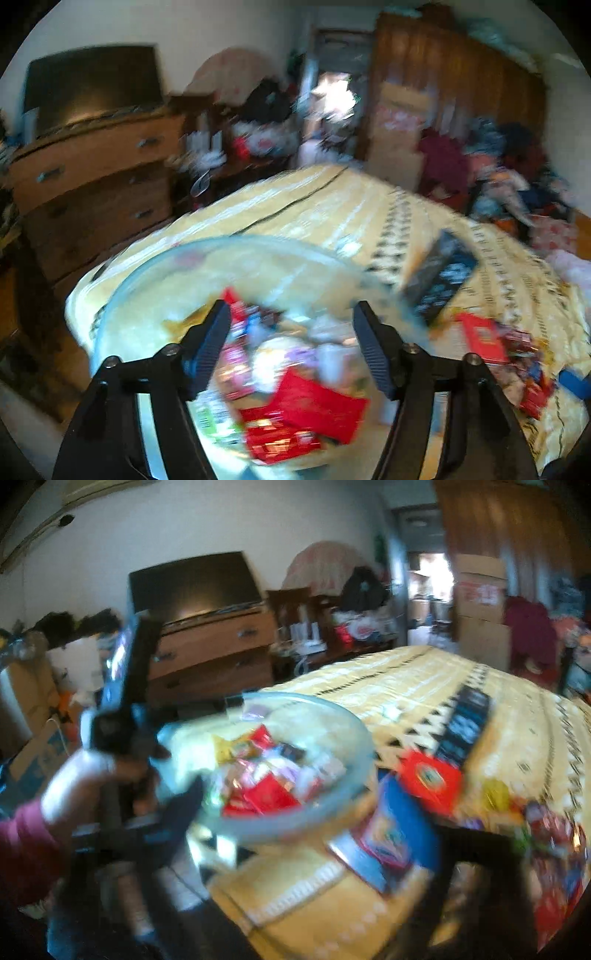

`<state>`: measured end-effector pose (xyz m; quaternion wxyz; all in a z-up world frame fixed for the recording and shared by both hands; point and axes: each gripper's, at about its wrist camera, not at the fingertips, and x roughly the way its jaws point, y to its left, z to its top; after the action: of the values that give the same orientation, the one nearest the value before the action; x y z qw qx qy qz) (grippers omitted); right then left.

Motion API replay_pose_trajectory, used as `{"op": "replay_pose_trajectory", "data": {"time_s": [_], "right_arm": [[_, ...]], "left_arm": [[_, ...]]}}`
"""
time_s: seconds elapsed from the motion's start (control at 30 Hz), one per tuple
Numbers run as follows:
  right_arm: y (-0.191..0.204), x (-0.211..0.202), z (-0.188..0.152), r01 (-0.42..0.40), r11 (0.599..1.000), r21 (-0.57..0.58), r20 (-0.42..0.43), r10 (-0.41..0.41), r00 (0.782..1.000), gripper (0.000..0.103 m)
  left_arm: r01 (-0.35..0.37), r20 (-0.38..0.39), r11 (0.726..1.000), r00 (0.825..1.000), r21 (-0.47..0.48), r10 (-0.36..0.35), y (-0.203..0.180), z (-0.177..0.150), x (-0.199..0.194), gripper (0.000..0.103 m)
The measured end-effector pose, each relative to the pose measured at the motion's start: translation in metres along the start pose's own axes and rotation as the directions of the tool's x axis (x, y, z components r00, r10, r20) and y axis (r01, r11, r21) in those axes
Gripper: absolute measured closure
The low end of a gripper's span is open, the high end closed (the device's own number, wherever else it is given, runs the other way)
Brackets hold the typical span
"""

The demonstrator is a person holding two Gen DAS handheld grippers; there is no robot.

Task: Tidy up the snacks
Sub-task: 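Grasp the black wrapped snack with the left tool while the right tool grasps a red packet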

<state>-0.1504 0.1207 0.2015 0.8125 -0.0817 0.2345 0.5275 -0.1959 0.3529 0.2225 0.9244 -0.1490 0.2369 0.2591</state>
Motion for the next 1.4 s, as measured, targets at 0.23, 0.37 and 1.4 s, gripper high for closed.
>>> {"op": "replay_pose_trajectory", "data": {"time_s": [0.23,0.37,1.4], "right_arm": [[-0.071,-0.018,-0.121,0.141,0.951,0.276,-0.32,-0.047,0.946,0.008],[-0.113,-0.036,-0.173,0.217,0.878,0.427,-0.396,-0.034,0.918,0.013],[-0.182,-0.076,-0.218,0.245,0.785,0.569,-0.361,-0.029,0.932,0.012]], "left_arm": [[0.348,-0.029,0.9,0.935,0.263,-0.353,-0.127,-0.046,-0.034,0.025],[0.549,-0.231,0.774,0.835,0.316,-0.499,-0.199,-0.094,-0.017,0.024],[0.519,-0.509,0.742,0.815,0.424,-0.278,-0.282,-0.229,0.093,0.042]]}}
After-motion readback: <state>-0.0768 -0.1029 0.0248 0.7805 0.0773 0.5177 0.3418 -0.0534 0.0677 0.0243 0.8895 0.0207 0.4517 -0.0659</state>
